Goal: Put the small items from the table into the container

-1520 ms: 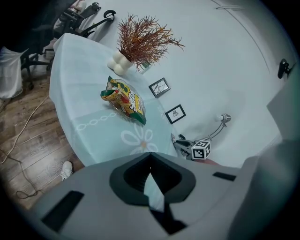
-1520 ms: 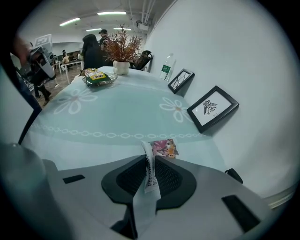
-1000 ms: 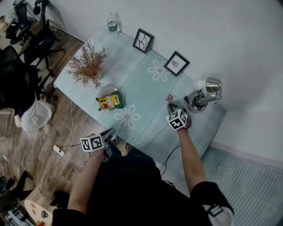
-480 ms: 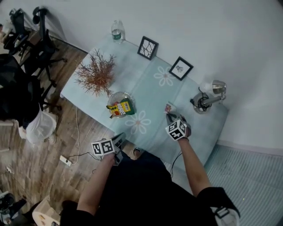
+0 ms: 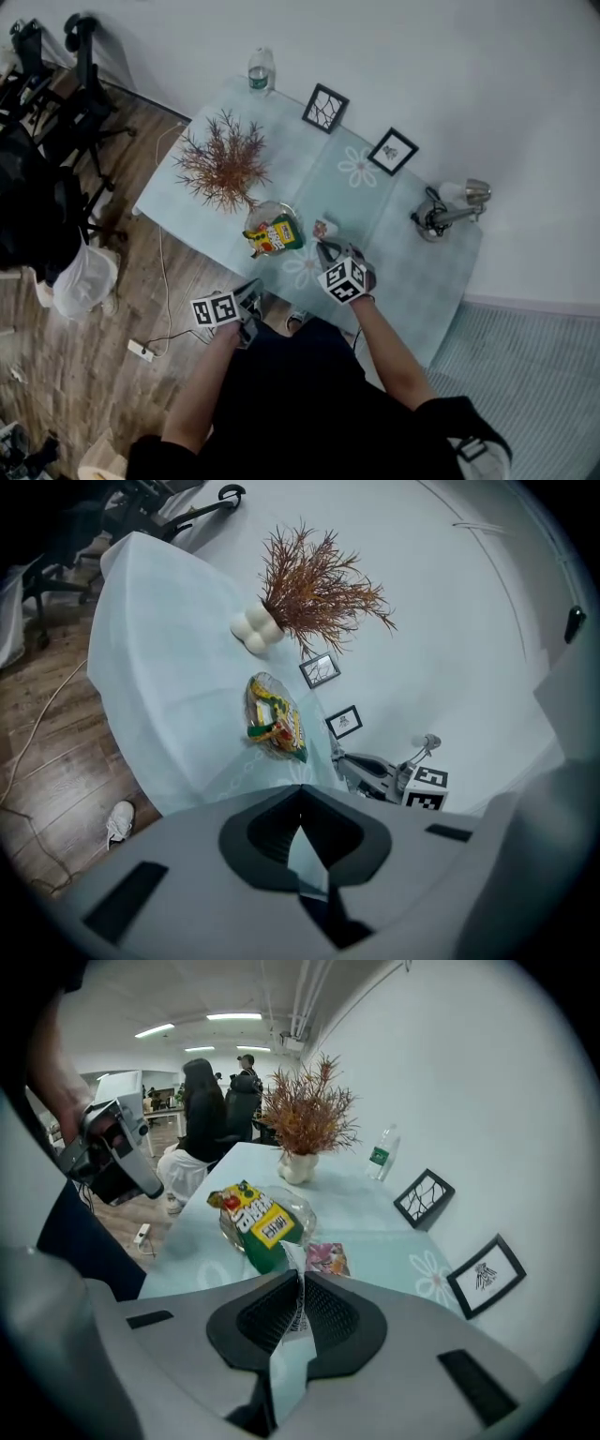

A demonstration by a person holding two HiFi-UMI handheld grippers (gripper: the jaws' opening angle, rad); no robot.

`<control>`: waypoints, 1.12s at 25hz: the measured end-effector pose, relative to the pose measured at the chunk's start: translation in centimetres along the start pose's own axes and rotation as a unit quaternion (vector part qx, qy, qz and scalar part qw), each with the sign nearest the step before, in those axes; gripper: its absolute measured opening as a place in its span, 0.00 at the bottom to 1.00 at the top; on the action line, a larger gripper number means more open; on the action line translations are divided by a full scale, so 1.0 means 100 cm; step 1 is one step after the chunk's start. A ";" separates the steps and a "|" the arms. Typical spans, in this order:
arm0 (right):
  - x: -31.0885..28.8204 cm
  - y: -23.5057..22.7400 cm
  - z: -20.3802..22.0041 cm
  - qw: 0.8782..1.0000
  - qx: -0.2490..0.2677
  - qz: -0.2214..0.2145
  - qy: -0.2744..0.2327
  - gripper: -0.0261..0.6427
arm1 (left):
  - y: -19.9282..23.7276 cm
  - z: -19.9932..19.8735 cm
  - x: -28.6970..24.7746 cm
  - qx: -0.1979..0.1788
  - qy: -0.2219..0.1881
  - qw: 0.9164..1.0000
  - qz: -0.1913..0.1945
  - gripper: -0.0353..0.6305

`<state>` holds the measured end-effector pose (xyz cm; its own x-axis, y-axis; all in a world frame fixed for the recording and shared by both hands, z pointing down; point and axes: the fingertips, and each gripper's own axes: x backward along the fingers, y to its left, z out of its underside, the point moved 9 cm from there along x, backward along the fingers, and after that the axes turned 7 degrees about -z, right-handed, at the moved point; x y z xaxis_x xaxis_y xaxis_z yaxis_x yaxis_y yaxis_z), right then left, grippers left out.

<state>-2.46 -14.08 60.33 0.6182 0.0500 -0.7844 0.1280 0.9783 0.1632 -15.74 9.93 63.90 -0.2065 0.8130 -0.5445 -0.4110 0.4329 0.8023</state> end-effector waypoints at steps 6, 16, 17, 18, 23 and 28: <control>-0.026 0.025 -0.052 1.000 0.025 -0.010 -0.009 0.10 | 0.025 -0.031 0.015 -0.006 0.000 1.000 0.007 0.06; -0.065 0.045 -0.093 0.999 0.039 -0.012 -0.003 0.10 | 0.057 -0.070 0.029 -0.011 0.009 1.000 0.021 0.06; -0.069 0.046 -0.096 0.999 0.040 -0.012 -0.002 0.10 | 0.059 -0.074 0.029 -0.012 0.009 1.000 0.022 0.06; -0.072 0.047 -0.098 0.999 0.040 -0.013 -0.001 0.10 | 0.060 -0.078 0.030 -0.013 0.008 1.000 0.023 0.06; -0.087 0.053 -0.110 0.999 0.040 -0.012 0.005 0.11 | 0.071 -0.093 0.034 -0.018 0.009 1.000 0.024 0.06; -0.091 0.055 -0.111 0.999 0.028 -0.012 0.014 0.11 | 0.076 -0.101 0.034 -0.021 0.010 0.999 0.031 0.06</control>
<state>-15.95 -6.90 61.73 0.5929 0.0333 -0.8046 0.1865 0.9663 0.1774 -28.50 12.04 65.69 -0.2496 0.8294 -0.4997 -0.4333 0.3658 0.8237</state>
